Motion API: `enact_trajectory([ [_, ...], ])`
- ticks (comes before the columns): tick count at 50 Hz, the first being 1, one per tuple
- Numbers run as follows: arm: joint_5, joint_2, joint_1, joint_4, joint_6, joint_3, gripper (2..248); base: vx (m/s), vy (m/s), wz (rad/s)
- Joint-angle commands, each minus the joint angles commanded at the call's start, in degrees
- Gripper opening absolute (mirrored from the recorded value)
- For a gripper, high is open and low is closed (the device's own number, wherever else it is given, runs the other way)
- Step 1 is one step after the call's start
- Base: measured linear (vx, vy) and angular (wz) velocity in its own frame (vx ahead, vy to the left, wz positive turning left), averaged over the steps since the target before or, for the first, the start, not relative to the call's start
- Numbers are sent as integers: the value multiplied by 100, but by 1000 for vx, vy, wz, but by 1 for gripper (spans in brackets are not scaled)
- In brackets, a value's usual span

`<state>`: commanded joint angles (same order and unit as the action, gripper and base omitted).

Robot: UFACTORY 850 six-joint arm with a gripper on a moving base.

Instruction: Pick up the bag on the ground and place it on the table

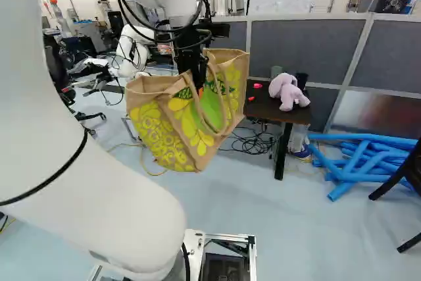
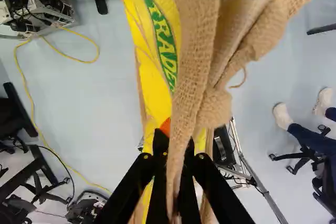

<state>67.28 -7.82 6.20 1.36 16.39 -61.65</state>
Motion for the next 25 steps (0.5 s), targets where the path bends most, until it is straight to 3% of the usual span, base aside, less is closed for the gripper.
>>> enact_trajectory([
  [25, 0, 0, 0, 0, 0, 0, 21, 25, 2, 1],
])
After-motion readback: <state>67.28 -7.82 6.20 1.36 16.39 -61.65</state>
